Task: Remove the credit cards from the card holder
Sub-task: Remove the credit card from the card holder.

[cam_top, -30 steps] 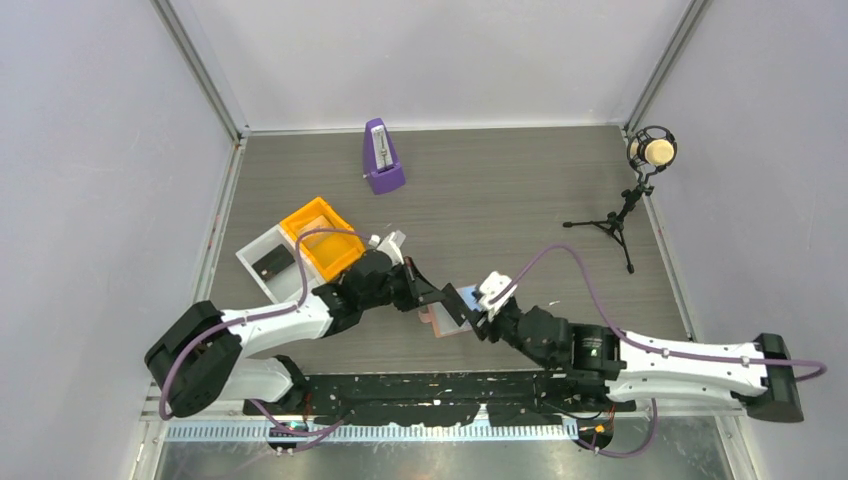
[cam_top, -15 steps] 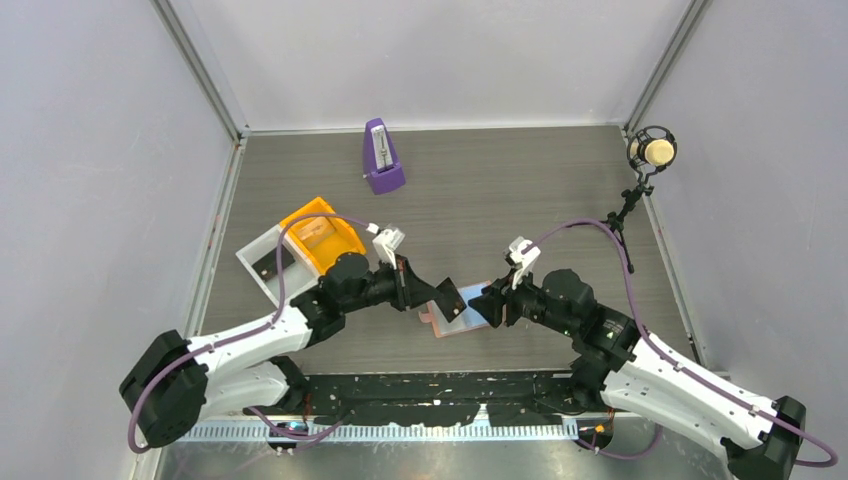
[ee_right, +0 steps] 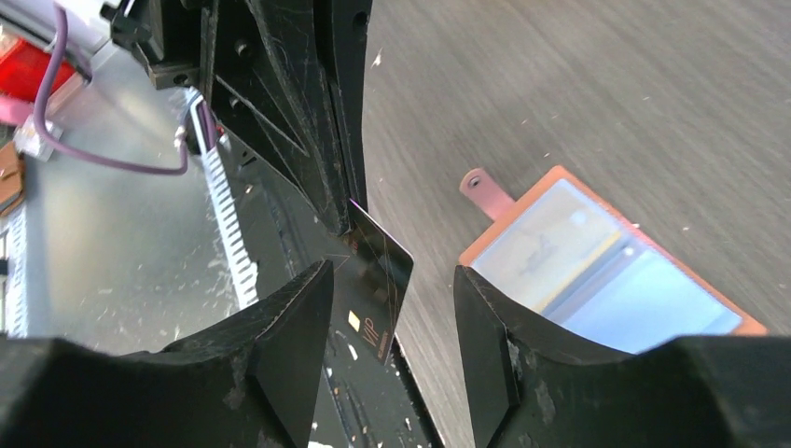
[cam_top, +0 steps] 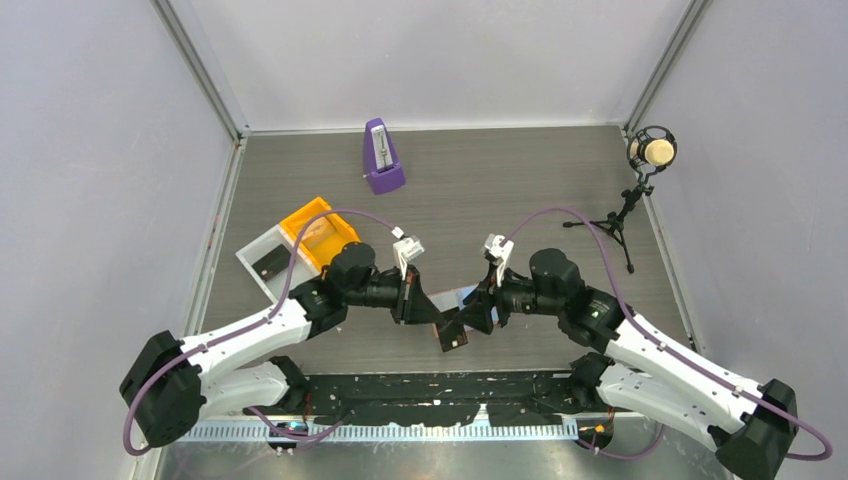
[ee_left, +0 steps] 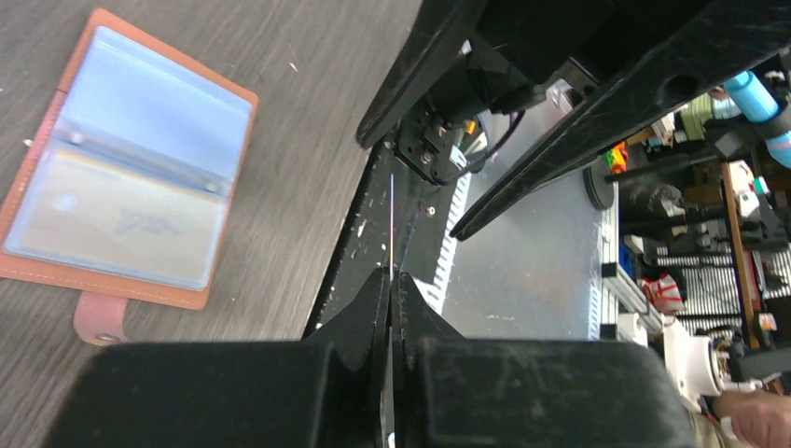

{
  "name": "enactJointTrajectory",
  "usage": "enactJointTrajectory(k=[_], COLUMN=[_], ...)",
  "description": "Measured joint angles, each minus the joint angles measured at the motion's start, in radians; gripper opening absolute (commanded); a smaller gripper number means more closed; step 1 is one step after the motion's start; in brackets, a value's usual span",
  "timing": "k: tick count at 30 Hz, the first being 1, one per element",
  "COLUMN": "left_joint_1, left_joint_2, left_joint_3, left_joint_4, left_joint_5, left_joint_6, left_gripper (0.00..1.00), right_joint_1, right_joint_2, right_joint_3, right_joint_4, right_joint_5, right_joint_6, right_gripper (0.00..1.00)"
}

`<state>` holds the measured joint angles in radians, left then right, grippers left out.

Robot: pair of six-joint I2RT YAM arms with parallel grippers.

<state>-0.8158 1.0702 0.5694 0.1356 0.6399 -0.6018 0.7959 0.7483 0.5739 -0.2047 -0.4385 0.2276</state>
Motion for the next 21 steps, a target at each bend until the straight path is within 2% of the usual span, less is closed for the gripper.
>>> enactJointTrajectory(k=[6,8,9,11,15,18,19,20,21], left_joint_1=[0.000,0.000,0.000,0.000,0.001,0.011,0.017,0.023,0.029], left_joint_2=[0.004,0.004,0.004,0.004,0.003,-0.009,-0.016,-0.023,-0.031], left_joint_3=[0.000,0.000,0.000,0.000,0.001,0.001,0.001,0.001,0.001], left_joint_4=[-0.023,-0.026,-0.028,-0.037,-0.049,-0.059,-0.061,-0.062,-0.062], left_joint_5=[0.070,0.081,0.086,0.099,0.104,0.098,0.097,0.096,0.096], left_joint_6=[0.014,0.017,0.019,0.028,0.037,0.038,0.037,0.037,0.037], left_gripper=[0.00,0.00,0.00,0.02,0.05,0.00,0.00,0.00,0.00], right_joint_1=[-0.002,-0.002,-0.002,-0.002,-0.002,-0.002,-0.002,-0.002,-0.002], right_joint_2=[0.077,0.081,0.084,0.090,0.097,0.098,0.101,0.103,0.105], right_joint_3=[0.004,0.004,0.004,0.003,-0.013,-0.024,-0.025,-0.026,-0.027], right_joint_4=[0.034,0.048,0.063,0.087,0.132,0.154,0.160,0.167,0.174], right_joint_5=[-0.105,-0.120,-0.132,-0.151,-0.182,-0.195,-0.198,-0.201,-0.204], right_joint_6=[-0.004,0.000,0.002,0.006,0.034,0.050,0.056,0.060,0.064], right_gripper=[0.41,0.28,0.18,0.07,0.05,0.05,0.07,0.18,0.23])
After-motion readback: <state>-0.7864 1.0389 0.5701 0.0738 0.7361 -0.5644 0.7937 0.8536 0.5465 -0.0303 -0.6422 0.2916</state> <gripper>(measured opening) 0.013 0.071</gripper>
